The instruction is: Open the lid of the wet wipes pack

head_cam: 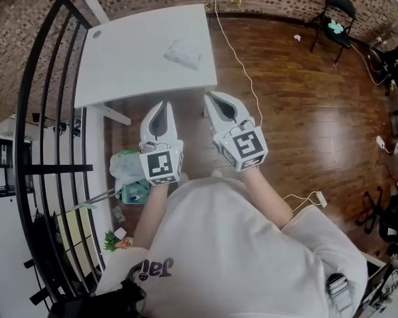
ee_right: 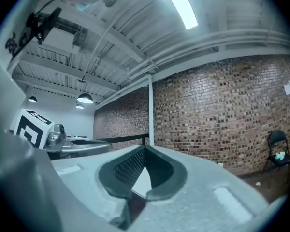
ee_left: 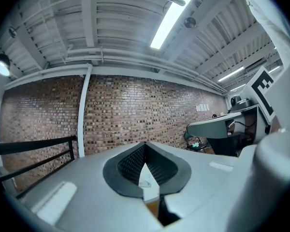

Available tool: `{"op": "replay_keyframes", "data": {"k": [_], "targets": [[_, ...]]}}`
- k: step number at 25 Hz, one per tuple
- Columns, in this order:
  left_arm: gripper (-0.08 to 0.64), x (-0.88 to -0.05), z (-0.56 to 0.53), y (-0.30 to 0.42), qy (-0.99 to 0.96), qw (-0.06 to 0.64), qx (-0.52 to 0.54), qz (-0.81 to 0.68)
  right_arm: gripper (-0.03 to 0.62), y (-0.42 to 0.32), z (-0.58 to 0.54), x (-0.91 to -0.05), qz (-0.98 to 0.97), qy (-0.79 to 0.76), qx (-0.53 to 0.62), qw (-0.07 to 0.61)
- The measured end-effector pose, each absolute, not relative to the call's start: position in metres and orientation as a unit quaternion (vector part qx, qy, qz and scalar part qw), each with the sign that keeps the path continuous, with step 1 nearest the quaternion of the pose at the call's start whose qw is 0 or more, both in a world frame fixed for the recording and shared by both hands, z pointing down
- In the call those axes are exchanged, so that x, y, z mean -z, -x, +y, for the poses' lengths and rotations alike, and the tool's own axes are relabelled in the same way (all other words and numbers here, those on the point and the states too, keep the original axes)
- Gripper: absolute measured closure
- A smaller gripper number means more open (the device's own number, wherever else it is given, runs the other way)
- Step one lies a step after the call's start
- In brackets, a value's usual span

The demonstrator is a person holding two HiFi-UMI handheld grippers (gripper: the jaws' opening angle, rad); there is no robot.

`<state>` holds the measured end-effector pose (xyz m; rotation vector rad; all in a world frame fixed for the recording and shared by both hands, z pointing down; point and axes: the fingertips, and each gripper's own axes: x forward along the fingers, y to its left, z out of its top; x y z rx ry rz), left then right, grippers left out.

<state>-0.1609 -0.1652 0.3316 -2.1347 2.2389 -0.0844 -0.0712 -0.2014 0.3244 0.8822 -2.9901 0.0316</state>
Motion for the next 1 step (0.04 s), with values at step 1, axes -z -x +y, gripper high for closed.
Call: {"op": "replay_keyframes", "data": {"k": [1], "targets": [[0.545, -0.3292, -0.165, 0.1613, 0.692, 0.027, 0.026, 0.721, 0.6, 0.0732, -0.2012, -0.3228, -0.959, -0.284, -0.006, 0.013]]}}
